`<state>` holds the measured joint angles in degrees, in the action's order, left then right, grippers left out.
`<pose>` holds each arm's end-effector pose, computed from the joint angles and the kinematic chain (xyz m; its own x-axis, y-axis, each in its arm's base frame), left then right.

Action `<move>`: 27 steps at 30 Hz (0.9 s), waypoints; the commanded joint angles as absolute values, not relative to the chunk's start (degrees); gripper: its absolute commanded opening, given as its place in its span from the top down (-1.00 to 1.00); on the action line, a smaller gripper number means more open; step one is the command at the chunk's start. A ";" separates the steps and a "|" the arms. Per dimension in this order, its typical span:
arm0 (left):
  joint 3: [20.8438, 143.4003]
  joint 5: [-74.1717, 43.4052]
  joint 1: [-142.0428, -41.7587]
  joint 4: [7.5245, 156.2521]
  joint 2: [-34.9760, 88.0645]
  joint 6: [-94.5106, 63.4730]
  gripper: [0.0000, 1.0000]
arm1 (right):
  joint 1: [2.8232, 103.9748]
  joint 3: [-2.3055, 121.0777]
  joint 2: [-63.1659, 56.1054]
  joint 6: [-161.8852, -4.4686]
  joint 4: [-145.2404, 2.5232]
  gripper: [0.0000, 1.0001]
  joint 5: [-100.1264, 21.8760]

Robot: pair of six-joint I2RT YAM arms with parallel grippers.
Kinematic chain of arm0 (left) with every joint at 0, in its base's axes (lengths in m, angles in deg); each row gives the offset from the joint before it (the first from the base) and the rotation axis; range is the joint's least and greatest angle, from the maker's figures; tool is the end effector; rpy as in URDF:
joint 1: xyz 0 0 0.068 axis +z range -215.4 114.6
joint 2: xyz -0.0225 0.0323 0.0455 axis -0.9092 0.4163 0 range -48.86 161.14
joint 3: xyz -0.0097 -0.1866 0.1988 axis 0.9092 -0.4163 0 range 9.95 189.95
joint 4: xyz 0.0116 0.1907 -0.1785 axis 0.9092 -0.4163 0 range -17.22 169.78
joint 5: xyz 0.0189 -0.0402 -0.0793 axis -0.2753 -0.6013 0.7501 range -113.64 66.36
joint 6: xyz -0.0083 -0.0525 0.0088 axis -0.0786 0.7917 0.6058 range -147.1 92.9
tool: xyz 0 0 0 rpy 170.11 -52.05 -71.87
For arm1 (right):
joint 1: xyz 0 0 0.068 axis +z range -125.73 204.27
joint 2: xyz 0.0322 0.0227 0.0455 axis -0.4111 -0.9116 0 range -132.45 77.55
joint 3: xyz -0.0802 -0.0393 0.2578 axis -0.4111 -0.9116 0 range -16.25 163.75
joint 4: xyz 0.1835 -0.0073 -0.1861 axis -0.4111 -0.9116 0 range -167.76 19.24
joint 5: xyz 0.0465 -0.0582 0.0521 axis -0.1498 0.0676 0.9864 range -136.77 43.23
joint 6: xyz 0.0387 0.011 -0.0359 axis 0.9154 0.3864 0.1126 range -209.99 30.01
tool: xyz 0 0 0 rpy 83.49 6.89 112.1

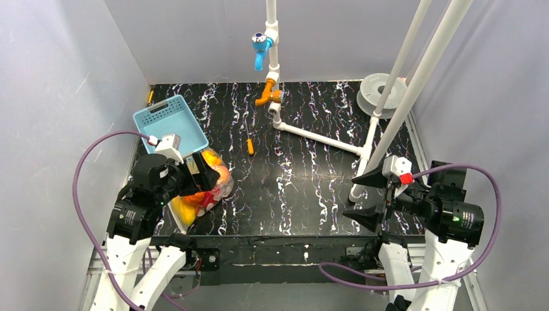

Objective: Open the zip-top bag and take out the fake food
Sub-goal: Pick up the zipper food storage bag at the center of the board.

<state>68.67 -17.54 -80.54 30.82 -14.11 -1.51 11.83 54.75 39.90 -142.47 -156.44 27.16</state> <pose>0.0971 -0.0303 0.3722 -0.5202 -0.3041 -0.7980 0.1419 0.8907 -0.4319 0.0405 0.0261 0.3932 -0.0632 -0.2109 -0.9755 -0.9259 0.3771 -0.0215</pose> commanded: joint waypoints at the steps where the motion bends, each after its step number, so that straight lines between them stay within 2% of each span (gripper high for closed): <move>1: 68.24 -15.66 -80.74 29.87 -13.20 -1.45 -0.99 | 14.57 54.87 39.45 -144.65 -155.93 -0.99 28.83; 10: 69.39 -17.90 -80.71 30.72 -13.17 -3.16 -0.99 | 29.06 62.54 33.35 -133.27 -148.36 -1.00 27.31; 17: 69.06 -18.04 -80.73 30.76 -13.12 -2.47 -0.99 | 38.66 68.18 29.75 -132.72 -148.40 -0.99 19.07; 27: 71.28 -17.92 -80.71 30.35 -11.35 -2.49 -0.99 | 51.33 83.53 21.38 -131.32 -146.38 -1.00 3.14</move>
